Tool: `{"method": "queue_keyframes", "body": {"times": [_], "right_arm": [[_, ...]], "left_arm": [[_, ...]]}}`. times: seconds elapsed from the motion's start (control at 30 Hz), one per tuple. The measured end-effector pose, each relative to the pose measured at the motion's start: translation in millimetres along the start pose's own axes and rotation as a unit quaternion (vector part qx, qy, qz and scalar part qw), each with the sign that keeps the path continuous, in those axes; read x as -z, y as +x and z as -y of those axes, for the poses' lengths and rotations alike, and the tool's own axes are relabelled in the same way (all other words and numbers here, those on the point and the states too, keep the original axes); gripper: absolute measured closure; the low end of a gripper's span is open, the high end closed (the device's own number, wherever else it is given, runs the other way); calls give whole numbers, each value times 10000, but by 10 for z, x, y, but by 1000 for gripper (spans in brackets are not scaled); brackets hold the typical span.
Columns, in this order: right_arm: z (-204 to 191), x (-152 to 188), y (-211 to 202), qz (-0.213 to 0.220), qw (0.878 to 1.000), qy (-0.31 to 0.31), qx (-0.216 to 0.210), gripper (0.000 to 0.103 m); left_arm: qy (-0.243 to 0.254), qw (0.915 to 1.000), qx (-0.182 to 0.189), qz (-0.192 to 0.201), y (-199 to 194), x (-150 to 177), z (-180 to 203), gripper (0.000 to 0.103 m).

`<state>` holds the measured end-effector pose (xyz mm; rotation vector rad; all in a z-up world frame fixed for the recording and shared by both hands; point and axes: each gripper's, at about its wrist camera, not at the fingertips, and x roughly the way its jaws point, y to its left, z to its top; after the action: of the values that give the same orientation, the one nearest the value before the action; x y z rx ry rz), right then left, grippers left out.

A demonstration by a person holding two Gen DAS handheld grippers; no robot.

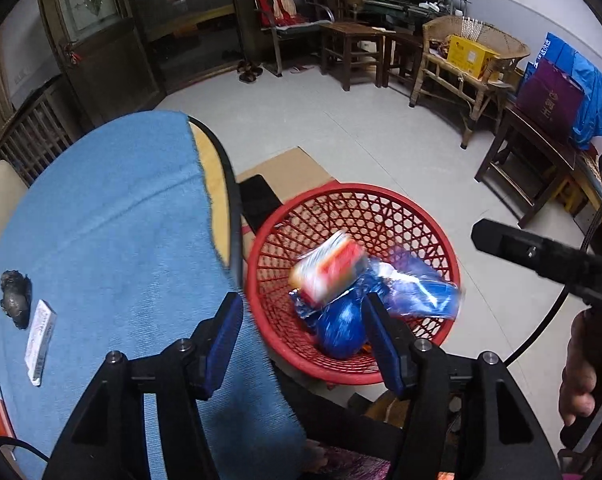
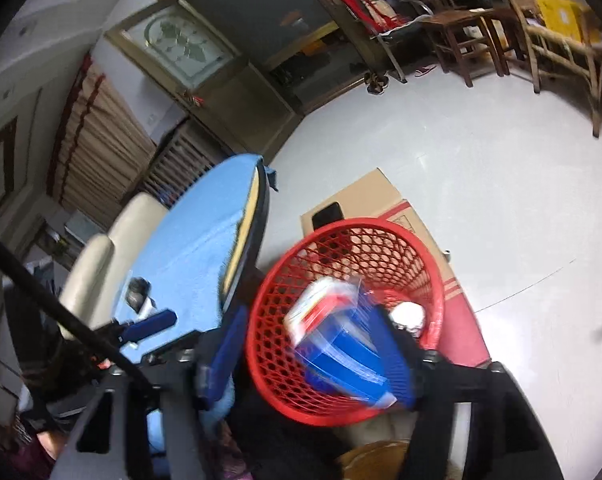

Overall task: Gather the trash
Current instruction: 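Open the right gripper over the basket while the left gripper releases the yellow box, then move both grippers back over the table toward the black bag and white box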

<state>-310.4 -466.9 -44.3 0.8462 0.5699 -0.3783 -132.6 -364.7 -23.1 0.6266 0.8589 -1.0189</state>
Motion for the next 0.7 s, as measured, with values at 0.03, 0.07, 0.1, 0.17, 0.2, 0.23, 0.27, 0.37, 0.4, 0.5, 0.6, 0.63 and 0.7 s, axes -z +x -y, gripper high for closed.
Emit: {"method": "queue_keyframes", "body": {"times": [0.03, 0.07, 0.1, 0.17, 0.2, 0.23, 0.27, 0.37, 0.4, 0.5, 0.6, 0.63, 0.7], "right_arm": [[-15, 2, 1, 6, 10000, -37, -34, 34], [-40, 6, 7, -9, 9999, -121, -14, 34], [-77, 13, 8, -18, 9997, -228, 33, 34], [-134, 25, 4, 7, 9995, -322, 23, 34], [-152, 24, 4, 3, 9994, -357, 12, 34], [-200, 26, 16, -14, 9991, -425, 23, 34], [-251, 26, 24, -27, 9987, -500, 35, 34], [-424, 32, 40, -35, 9973, -737, 13, 34], [-514, 33, 60, -44, 9964, -842, -4, 34], [-738, 43, 149, -125, 9939, -1094, -79, 34], [-1060, 80, 309, -245, 9900, -1372, -200, 34], [-1146, 96, 366, -294, 9891, -1423, -247, 34], [-1388, 125, 518, -416, 9862, -1554, -386, 34]], "left_arm": [[3, 10000, -63, 47, -39, 25, -43, 41], [-8, 9999, -135, 89, -75, 48, -82, 41], [-48, 9996, -218, 150, -128, 79, -140, 41], [-159, 9989, -356, 257, -218, 126, -255, 41], [-225, 9983, -456, 294, -264, 155, -325, 41], [-313, 9971, -604, 331, -325, 196, -412, 41], [-418, 9955, -767, 370, -388, 245, -512, 41], [-782, 9899, -1090, 452, -549, 411, -828, 40], [-949, 9872, -1193, 462, -604, 491, -962, 40], [-1360, 9793, -1412, 501, -715, 716, -1259, 40], [-1837, 9684, -1613, 482, -808, 1004, -1621, 40], [-1973, 9645, -1691, 473, -835, 1094, -1731, 40], [-2194, 9567, -1856, 452, -877, 1278, -1931, 40]]}}
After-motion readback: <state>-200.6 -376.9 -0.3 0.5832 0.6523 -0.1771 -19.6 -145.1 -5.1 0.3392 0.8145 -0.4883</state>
